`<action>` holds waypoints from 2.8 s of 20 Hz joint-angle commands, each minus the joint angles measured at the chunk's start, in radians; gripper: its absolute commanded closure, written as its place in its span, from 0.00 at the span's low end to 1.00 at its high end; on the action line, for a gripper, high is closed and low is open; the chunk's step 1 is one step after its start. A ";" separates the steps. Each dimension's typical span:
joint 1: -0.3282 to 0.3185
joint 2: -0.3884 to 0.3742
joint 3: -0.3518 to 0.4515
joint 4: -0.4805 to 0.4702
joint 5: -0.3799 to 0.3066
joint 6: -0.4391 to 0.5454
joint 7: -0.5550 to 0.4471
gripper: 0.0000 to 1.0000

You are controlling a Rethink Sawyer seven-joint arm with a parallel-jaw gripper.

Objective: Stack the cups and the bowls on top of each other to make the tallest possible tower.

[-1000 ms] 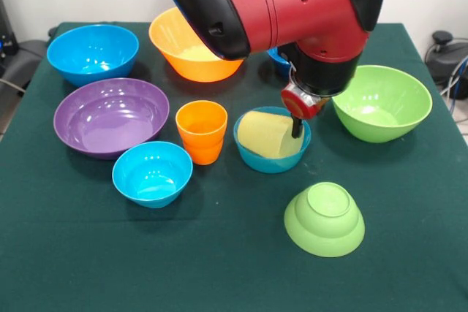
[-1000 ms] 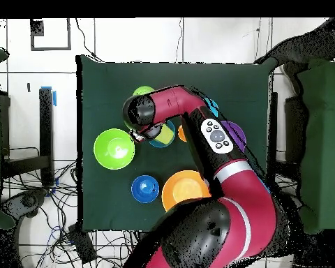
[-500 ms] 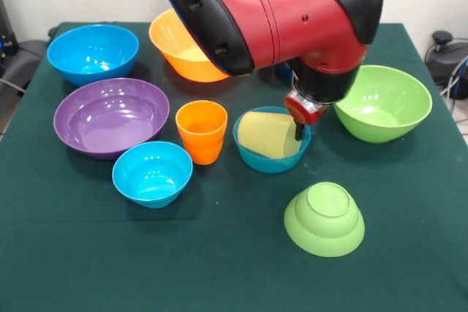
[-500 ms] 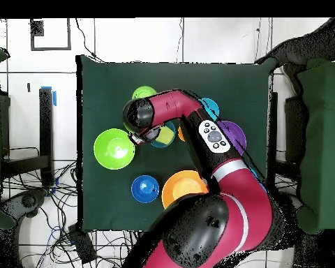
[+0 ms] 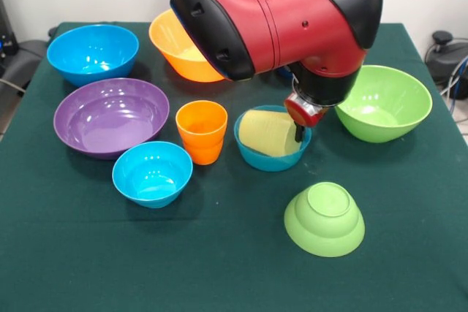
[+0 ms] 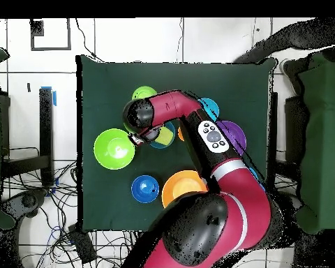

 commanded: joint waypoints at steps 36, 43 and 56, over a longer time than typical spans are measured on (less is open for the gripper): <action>-0.026 -0.147 0.035 0.072 0.018 0.004 -0.207 1.00; -0.029 -0.162 0.034 0.092 0.025 -0.002 -0.203 1.00; -0.042 -0.237 0.047 0.197 0.044 -0.047 -0.138 1.00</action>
